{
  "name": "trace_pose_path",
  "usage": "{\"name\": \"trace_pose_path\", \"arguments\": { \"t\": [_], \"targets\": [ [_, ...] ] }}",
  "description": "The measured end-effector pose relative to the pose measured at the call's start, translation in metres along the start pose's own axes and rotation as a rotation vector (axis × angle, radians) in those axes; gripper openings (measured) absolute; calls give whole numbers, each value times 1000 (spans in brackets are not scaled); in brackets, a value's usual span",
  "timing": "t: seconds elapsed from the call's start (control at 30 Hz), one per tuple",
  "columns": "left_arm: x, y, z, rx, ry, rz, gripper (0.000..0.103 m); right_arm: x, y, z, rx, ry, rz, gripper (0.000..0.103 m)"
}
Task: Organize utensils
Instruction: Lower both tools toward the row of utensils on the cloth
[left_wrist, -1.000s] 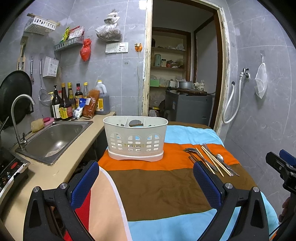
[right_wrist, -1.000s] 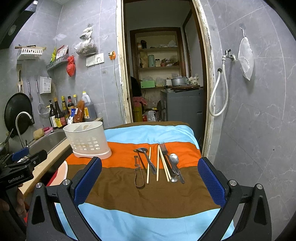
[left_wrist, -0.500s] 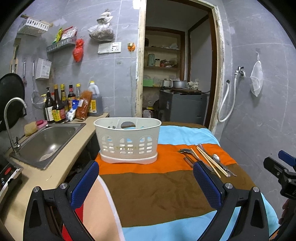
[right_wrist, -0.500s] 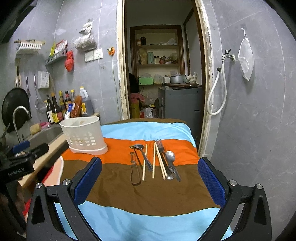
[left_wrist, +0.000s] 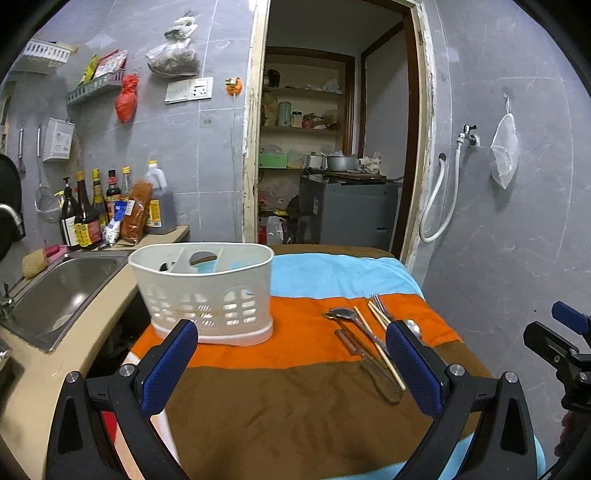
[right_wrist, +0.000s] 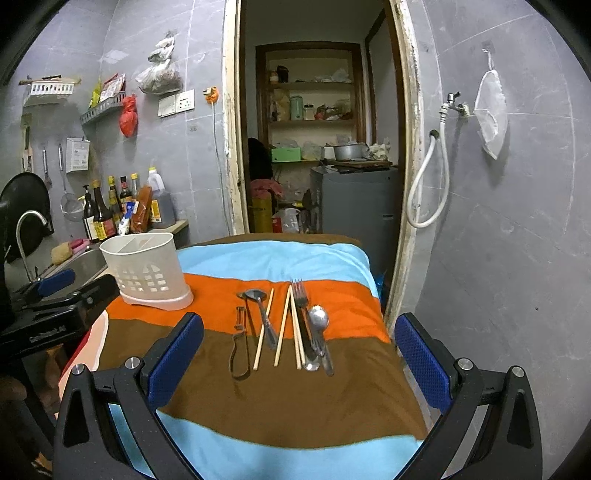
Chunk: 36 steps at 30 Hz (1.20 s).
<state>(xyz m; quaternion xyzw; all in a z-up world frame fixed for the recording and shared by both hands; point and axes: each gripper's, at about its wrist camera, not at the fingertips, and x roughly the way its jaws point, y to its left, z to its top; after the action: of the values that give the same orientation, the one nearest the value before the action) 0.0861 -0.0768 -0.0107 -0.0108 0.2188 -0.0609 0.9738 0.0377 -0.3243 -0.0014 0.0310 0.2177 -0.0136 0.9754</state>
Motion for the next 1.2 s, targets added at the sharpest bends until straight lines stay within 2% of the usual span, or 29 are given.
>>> {"name": "trace_pose_path", "arguments": {
  "t": [0.27,0.5,0.63,0.67,0.8,0.87,1.0,1.1,1.2],
  "targets": [
    [62,-24,11,-34,93,7,102,59,-33,20,2,51,111,102],
    [125,-44,3,-48,241,-21,101,147,-64,20,-4,234,183,102],
    [153,-53,-4,-59,330,-33,84,192,-75,9,-5,317,241,101],
    [159,-55,-7,-65,350,-35,80,201,-77,6,-10,327,250,97],
    [184,-59,-18,-108,443,-54,65,242,-76,-8,-33,422,314,66],
    [193,-60,-21,-125,485,-59,55,259,-76,-14,-45,462,353,62],
    [208,-60,-31,-142,562,-42,41,283,-70,-24,-82,517,421,42],
    [209,-60,-32,-149,573,-56,38,291,-62,-28,-123,539,472,35],
    [217,-66,-33,-118,622,-74,38,296,-57,-26,-164,549,516,35]
  ]
}}
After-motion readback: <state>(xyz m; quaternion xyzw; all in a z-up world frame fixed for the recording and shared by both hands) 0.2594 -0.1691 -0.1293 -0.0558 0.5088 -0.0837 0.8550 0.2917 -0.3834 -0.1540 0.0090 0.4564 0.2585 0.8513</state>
